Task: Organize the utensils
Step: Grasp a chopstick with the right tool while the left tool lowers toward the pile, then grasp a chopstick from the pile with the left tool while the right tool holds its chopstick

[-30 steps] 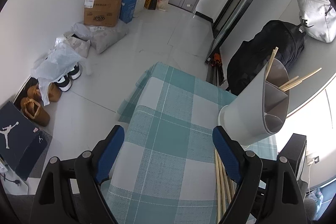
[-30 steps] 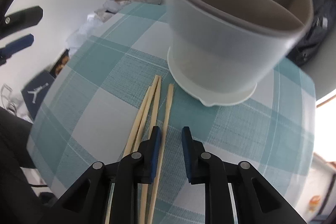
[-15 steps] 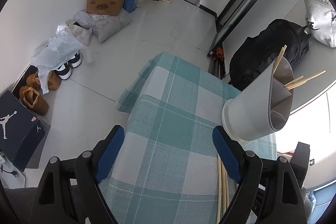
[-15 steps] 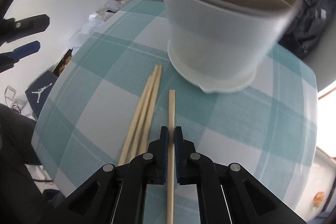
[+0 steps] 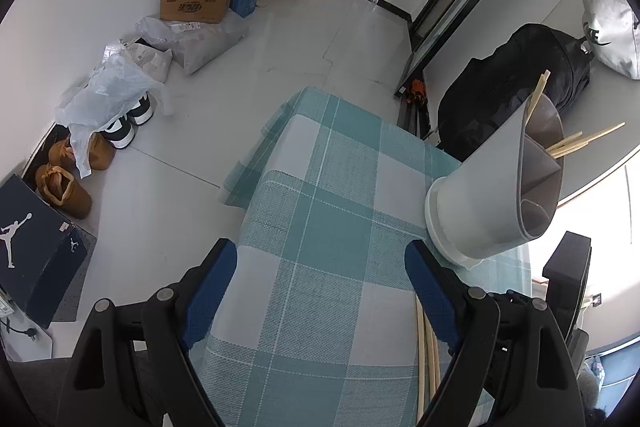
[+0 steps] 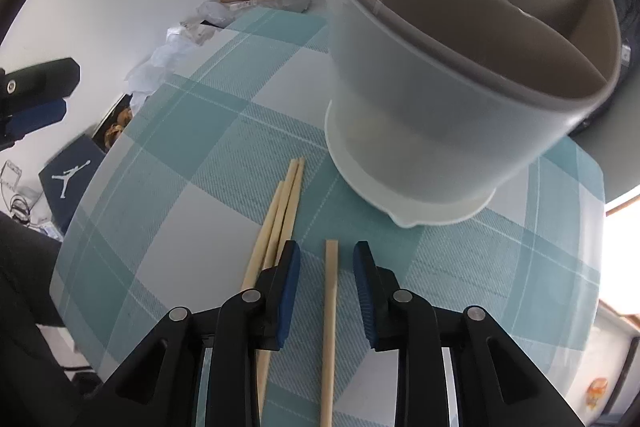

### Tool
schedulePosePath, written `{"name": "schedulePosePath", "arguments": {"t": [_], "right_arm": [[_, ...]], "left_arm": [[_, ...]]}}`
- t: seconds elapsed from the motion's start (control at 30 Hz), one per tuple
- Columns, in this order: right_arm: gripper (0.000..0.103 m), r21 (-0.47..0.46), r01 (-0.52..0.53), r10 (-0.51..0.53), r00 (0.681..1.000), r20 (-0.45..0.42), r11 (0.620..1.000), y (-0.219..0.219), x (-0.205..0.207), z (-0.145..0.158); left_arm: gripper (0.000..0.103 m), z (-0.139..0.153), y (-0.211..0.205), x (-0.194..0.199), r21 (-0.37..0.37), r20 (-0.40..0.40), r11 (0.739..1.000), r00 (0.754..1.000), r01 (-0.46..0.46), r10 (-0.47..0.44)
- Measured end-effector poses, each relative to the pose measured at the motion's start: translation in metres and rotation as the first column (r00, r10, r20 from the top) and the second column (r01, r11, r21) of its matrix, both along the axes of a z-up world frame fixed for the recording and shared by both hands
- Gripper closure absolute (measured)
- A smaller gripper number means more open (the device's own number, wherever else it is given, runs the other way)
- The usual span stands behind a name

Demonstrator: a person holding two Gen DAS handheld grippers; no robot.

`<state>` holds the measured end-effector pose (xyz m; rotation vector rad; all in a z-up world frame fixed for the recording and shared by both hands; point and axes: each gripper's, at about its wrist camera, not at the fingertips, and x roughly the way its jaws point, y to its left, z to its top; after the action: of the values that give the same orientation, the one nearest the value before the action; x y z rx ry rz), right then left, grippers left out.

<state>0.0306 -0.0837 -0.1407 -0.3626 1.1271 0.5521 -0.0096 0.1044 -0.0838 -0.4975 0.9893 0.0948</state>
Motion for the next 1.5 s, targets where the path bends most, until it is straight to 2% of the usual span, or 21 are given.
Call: {"name": "schedulePosePath", "arguments": {"t": [0.1, 0.13, 0.17, 0.33, 0.5, 0.63, 0.67, 0.7, 0.77, 0.83, 1.0, 1.13, 1.27, 1.4, 1.5], "right_arm": [[0.085, 0.005, 0.011, -0.011, 1.000, 0.007, 1.000, -0.004, 0.000, 0.000], [0.095, 0.009, 0.013, -0.013, 1.000, 0.005, 1.000, -0.004, 0.000, -0.001], [0.098, 0.016, 0.018, -0.018, 1.000, 0.001, 1.000, -0.005, 0.001, -0.001], [0.098, 0.088, 0.057, -0.057, 0.998, 0.001, 0.994, -0.015, 0.003, 0.006], [0.098, 0.254, 0.121, -0.136, 0.990, 0.042, 0.960, -0.045, -0.002, 0.037], [0.098, 0.403, 0.170, -0.215, 0.974, 0.070, 0.899, -0.077, -0.009, 0.062], [0.098, 0.446, 0.186, -0.241, 0.968, 0.069, 0.875, -0.089, -0.011, 0.067], [0.098, 0.516, 0.212, -0.281, 0.958, 0.058, 0.830, -0.104, -0.013, 0.072], [0.098, 0.573, 0.256, -0.338, 0.940, 0.040, 0.779, -0.117, -0.014, 0.073], [0.098, 0.615, 0.318, -0.403, 0.915, -0.001, 0.722, -0.133, -0.013, 0.071], [0.098, 0.610, 0.442, -0.527, 0.848, -0.047, 0.657, -0.168, -0.011, 0.064], [0.098, 0.565, 0.546, -0.601, 0.792, -0.107, 0.618, -0.182, -0.006, 0.048], [0.098, 0.560, 0.626, -0.644, 0.738, -0.202, 0.543, -0.196, -0.006, 0.032], [0.098, 0.581, 0.663, -0.655, 0.705, -0.272, 0.473, -0.209, -0.003, 0.028], [0.098, 0.597, 0.678, -0.642, 0.694, -0.325, 0.430, -0.218, -0.005, 0.028]], "left_arm": [[0.020, -0.002, 0.000, 0.001, 0.000, -0.011, 1.000, 1.000, -0.001, 0.001], [0.020, -0.003, -0.001, 0.001, 0.000, -0.015, 1.000, 1.000, 0.000, 0.000], [0.020, -0.004, -0.002, 0.002, 0.003, -0.018, 1.000, 1.000, 0.002, -0.002], [0.020, -0.008, -0.012, 0.002, 0.029, -0.044, 0.999, 0.999, 0.034, -0.033], [0.020, -0.019, -0.030, 0.002, 0.023, -0.101, 0.994, 0.990, 0.104, -0.101], [0.020, -0.024, -0.055, 0.000, 0.057, -0.132, 0.981, 0.975, 0.187, -0.179], [0.020, -0.026, -0.060, -0.002, 0.059, -0.136, 0.977, 0.972, 0.203, -0.194], [0.020, -0.027, -0.065, -0.004, 0.056, -0.142, 0.974, 0.967, 0.219, -0.210], [0.020, -0.029, -0.074, -0.006, 0.041, -0.154, 0.967, 0.958, 0.251, -0.242], [0.020, -0.029, -0.081, -0.008, 0.057, -0.155, 0.963, 0.955, 0.264, -0.252], [0.020, -0.033, -0.098, -0.010, 0.136, -0.193, 0.939, 0.938, 0.315, -0.287], [0.020, -0.044, -0.106, -0.007, 0.163, -0.243, 0.928, 0.925, 0.336, -0.293], [0.020, -0.049, -0.113, -0.006, 0.240, -0.286, 0.902, 0.914, 0.358, -0.286], [0.020, -0.049, -0.109, -0.004, 0.244, -0.302, 0.898, 0.909, 0.365, -0.288], [0.020, -0.049, -0.105, -0.002, 0.242, -0.322, 0.894, 0.900, 0.378, -0.293]]}}
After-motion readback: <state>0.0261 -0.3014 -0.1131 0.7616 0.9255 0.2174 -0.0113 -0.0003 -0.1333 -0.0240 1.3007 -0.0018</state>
